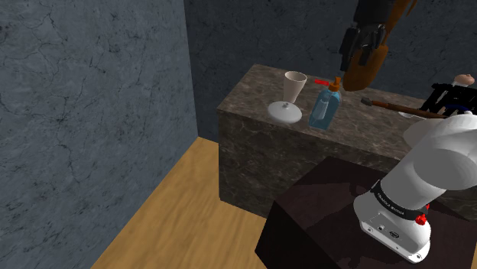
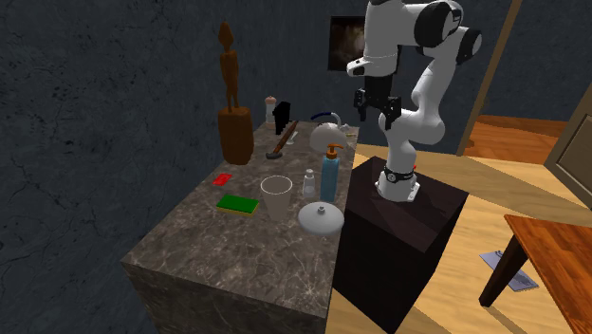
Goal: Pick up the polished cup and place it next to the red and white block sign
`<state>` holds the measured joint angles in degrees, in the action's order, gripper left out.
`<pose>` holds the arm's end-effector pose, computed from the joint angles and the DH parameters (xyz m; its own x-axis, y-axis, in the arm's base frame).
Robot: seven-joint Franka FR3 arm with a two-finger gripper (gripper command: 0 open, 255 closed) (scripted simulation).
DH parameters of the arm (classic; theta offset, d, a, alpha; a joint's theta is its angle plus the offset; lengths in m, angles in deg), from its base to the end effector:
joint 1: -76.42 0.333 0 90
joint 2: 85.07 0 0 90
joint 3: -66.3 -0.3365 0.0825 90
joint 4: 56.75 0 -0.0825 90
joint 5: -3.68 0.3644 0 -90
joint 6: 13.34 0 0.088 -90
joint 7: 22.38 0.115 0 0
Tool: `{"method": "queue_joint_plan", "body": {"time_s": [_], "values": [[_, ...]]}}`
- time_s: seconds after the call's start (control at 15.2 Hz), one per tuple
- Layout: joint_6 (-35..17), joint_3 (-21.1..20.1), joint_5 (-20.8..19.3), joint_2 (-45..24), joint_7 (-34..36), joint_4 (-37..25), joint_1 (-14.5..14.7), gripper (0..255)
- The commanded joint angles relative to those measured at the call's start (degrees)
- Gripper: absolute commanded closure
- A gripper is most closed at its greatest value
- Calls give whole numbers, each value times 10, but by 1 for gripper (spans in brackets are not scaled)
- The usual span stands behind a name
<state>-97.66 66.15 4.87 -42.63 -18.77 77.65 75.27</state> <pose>0.2728 -0.0020 0.5813 0.9878 -0.0791 -0.1339 -0.0812 -0.9966 -0.0106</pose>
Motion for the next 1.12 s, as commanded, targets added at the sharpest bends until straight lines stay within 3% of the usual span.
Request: {"method": "queue_joint_plan", "body": {"time_s": [0.0,0.59,1.06], "values": [[0,0,0,0,0,0,0,0],[-141,78,-27,-129,-98,-13,-17,0],[-231,133,-12,-259,-179,-69,-22,0]]}}
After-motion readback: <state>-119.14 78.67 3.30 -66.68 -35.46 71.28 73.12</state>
